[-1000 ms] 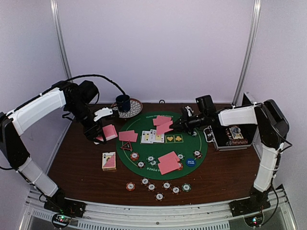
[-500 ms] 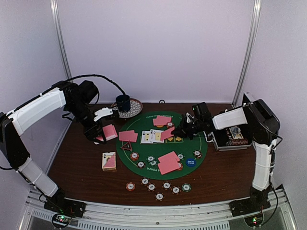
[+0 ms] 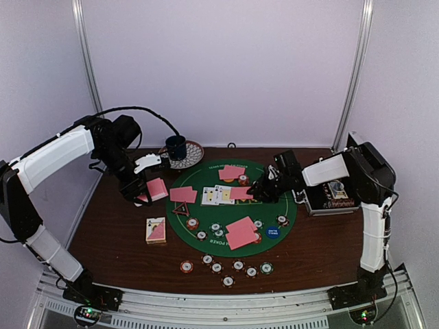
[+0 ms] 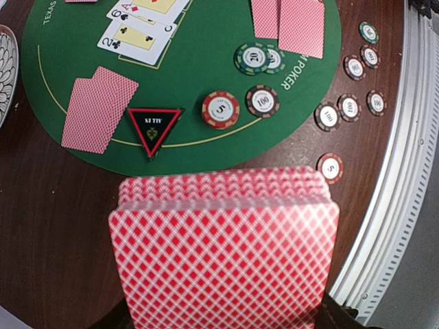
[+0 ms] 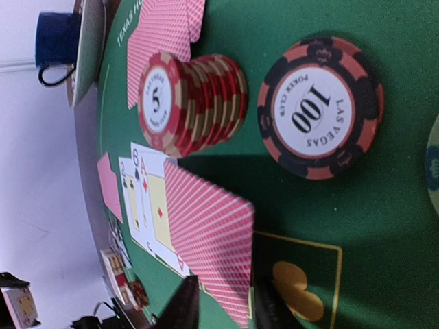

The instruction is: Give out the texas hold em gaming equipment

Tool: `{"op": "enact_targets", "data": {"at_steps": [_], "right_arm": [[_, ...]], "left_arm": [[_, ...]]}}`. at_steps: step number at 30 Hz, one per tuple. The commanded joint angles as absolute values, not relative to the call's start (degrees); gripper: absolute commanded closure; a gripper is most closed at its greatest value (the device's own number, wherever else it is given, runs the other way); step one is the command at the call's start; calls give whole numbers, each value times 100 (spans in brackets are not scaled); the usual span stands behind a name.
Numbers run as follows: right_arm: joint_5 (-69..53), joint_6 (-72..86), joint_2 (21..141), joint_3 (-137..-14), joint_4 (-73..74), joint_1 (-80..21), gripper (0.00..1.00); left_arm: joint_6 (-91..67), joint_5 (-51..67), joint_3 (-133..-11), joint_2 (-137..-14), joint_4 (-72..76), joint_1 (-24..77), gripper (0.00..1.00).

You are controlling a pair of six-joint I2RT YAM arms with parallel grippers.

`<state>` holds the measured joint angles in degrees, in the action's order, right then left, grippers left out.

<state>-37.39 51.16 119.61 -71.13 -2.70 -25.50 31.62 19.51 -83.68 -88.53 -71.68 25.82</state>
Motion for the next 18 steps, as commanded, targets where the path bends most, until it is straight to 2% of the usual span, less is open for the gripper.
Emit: {"op": "enact_targets", "data": {"at_steps": [1, 8, 14, 18], "right_arm": [[-3384, 4763, 11785, -7326, 242, -2514, 60], [-3047, 4465, 11174, -7351, 820, -2635, 36], [-2971, 4515, 10588, -7576, 1046, -3149, 24], [-3364, 4895, 10605, -7953, 729, -3776, 18]], "left_arm": [[3208, 2061, -8415, -8768, -7147, 2540, 100], [3199, 2088, -8469, -8787, -7166, 2540, 100], [3190, 2118, -8505, -8815, -7167, 2540, 100], [3153, 2161, -8501, -8820, -7143, 2540, 100]]}}
